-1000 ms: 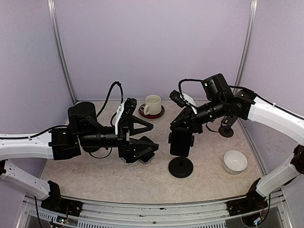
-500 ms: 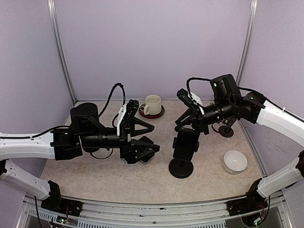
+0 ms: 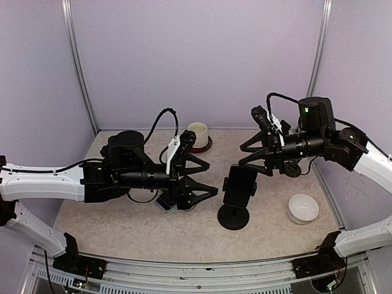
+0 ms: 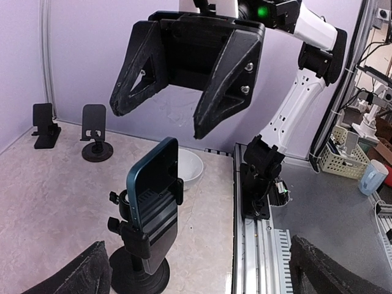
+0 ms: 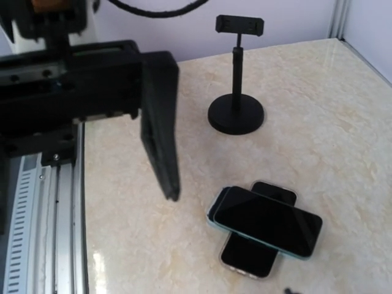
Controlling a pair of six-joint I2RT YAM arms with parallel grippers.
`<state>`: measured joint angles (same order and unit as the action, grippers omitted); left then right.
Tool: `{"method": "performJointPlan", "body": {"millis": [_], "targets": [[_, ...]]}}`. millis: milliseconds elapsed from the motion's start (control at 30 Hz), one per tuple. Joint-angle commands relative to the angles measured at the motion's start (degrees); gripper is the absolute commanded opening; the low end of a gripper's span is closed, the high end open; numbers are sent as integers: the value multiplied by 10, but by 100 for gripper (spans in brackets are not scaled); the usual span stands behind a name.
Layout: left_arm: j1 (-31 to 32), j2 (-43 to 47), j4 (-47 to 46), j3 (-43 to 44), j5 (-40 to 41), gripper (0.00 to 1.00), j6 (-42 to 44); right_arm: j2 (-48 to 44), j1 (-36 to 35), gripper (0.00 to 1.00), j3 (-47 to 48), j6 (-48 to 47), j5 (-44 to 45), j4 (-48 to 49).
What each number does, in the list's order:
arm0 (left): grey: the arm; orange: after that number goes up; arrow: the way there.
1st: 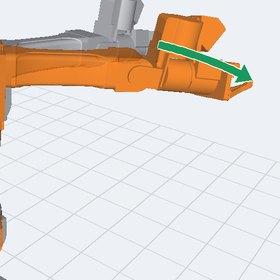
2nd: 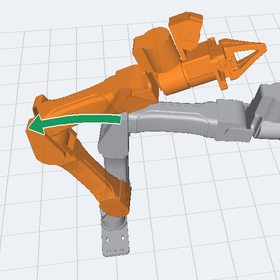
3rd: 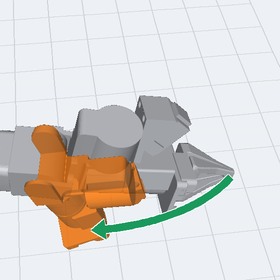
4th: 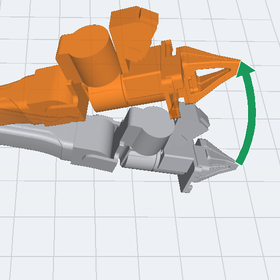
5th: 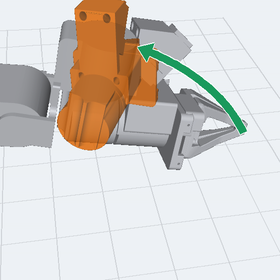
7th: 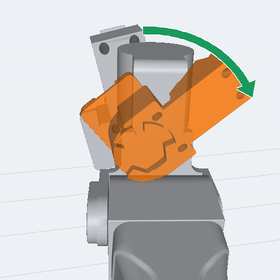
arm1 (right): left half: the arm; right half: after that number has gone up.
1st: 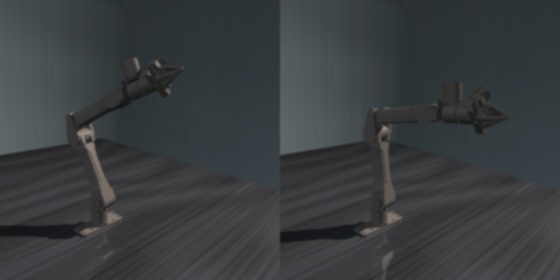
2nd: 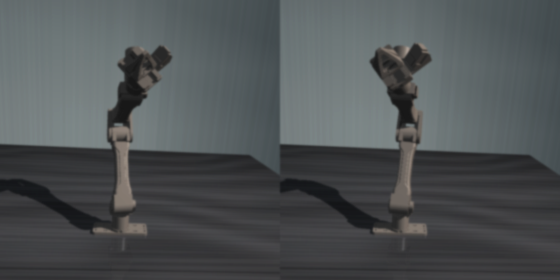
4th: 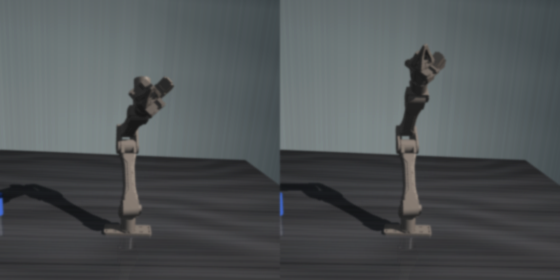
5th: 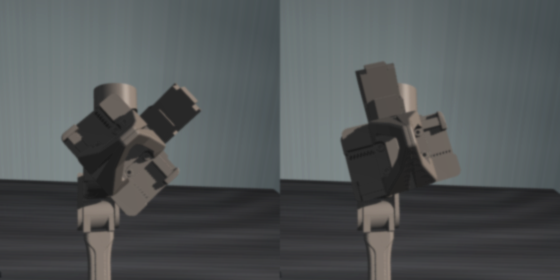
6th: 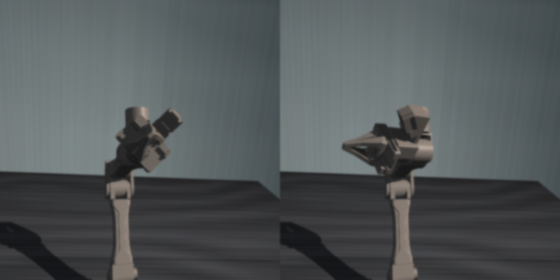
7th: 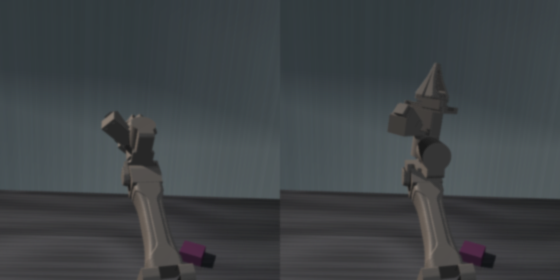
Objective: Place the phone on the phone stand
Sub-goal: Pick up the phone stand with the phone from the center of the board.
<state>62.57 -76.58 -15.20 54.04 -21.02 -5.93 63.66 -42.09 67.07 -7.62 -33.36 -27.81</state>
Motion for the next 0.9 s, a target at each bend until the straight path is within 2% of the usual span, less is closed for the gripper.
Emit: {"method": "performJointPlan", "body": {"millis": [0,400,667,867], "targets": [[3,-34,-4,29,-32,98,18,-48,4,59,-38,38,28,20],[-36,-129,-30,86,-132,90,19,-145,4,60,-126,83,77,37],[-45,-181,-23,134,-148,79,18,-176,4,60,-138,84,91,33],[-50,-201,-17,164,-162,62,21,-186,4,60,-151,84,95,34]]}}
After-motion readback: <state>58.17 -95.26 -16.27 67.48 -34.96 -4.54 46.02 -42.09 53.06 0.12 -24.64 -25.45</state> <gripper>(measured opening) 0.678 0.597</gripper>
